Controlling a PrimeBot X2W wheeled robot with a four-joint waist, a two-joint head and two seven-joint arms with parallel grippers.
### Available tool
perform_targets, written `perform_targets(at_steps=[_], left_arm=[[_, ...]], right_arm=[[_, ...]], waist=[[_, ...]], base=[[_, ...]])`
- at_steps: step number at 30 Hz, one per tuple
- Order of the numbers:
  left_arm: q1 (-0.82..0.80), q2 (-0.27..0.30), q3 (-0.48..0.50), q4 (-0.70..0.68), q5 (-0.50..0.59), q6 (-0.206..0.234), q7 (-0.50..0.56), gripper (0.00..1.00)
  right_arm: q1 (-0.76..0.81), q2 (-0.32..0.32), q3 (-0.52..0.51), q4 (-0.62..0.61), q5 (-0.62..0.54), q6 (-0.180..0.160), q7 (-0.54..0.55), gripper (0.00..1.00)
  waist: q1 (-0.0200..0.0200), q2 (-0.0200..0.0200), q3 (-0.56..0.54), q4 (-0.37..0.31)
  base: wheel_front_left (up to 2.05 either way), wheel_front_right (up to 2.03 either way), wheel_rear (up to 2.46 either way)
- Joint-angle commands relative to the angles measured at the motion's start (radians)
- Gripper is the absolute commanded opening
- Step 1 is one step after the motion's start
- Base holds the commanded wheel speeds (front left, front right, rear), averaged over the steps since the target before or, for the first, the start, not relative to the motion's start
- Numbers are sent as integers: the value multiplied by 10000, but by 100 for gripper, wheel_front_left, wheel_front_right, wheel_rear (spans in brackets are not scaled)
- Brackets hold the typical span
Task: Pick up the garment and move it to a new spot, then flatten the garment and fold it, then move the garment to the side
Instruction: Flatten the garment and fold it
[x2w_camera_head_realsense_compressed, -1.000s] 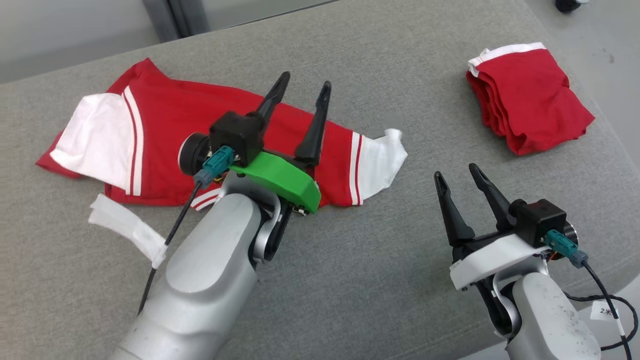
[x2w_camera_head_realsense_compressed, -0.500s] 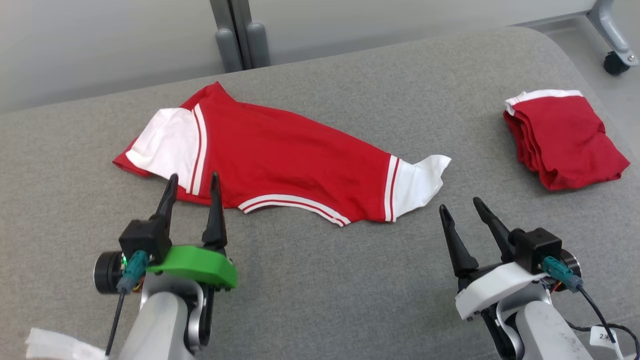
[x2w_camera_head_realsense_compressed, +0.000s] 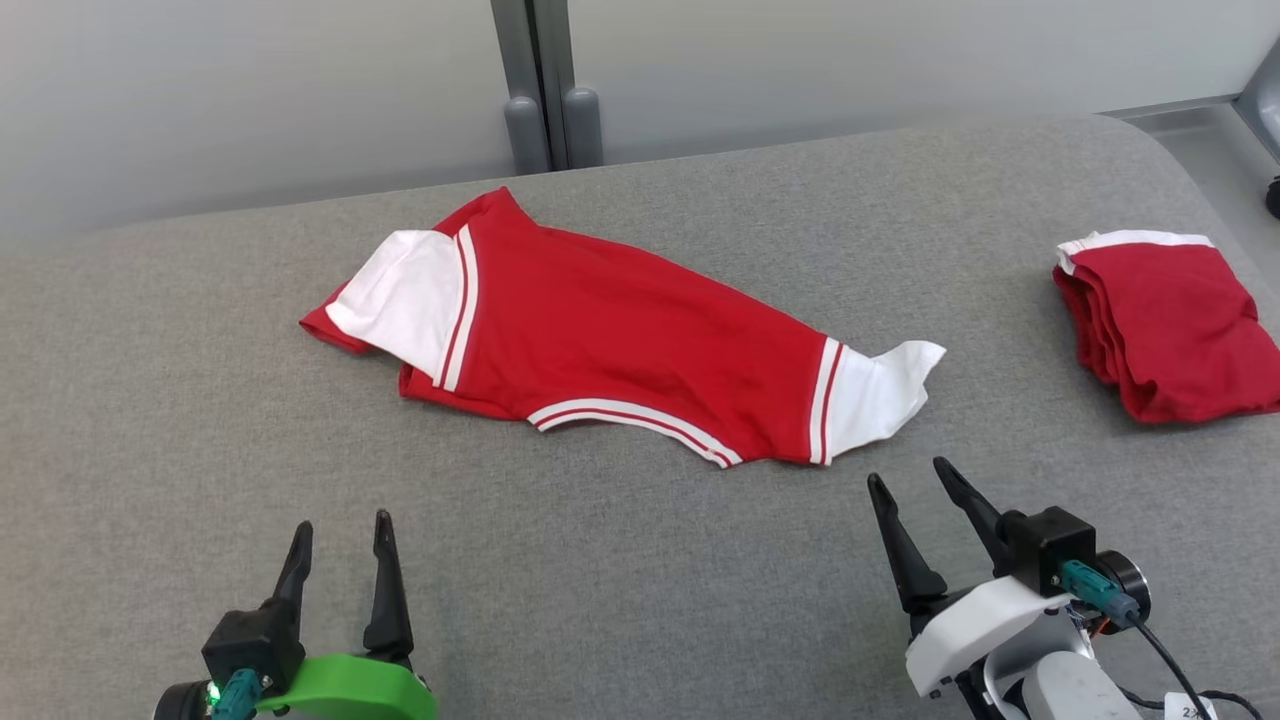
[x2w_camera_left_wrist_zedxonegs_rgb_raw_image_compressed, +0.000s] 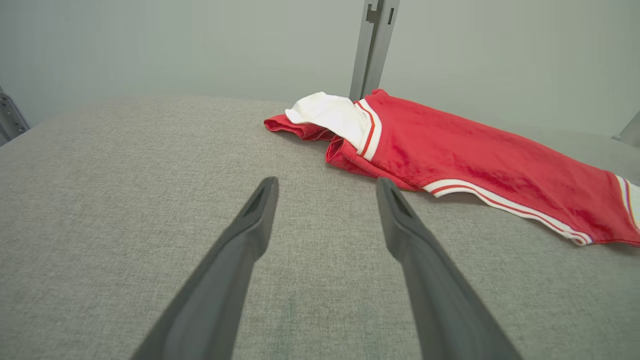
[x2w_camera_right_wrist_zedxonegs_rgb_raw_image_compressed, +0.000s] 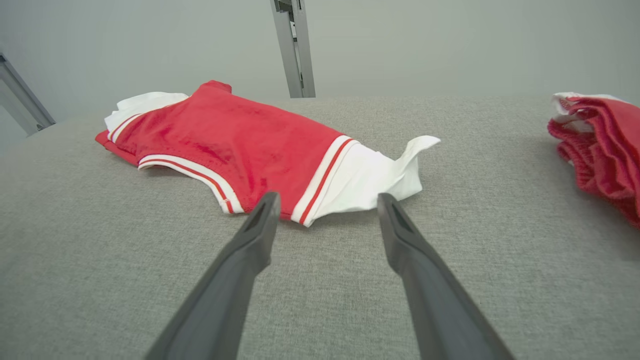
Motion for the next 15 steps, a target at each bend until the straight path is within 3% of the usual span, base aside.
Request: perform_targets(at_steps=[1,6,15], left_arm=[[-8,6,-74,-13,-62,-20,7,100],[-469,10,-433,-18,-180,2,7,100],[-1205,12,-1365,-15,-667,135,7,100]], right_arm=[[108,-29,52,41,-77,-16,4,100],[-422,-30,575,216,-170,-16,3,100],[-2497,-35,2463,1393,-229,-16,4,100]], waist=[[0,-1,93,135],[0,-1,401,592],[0,-1,1337,1931]], base=[[0,0,0],[0,0,0],[0,0,0]])
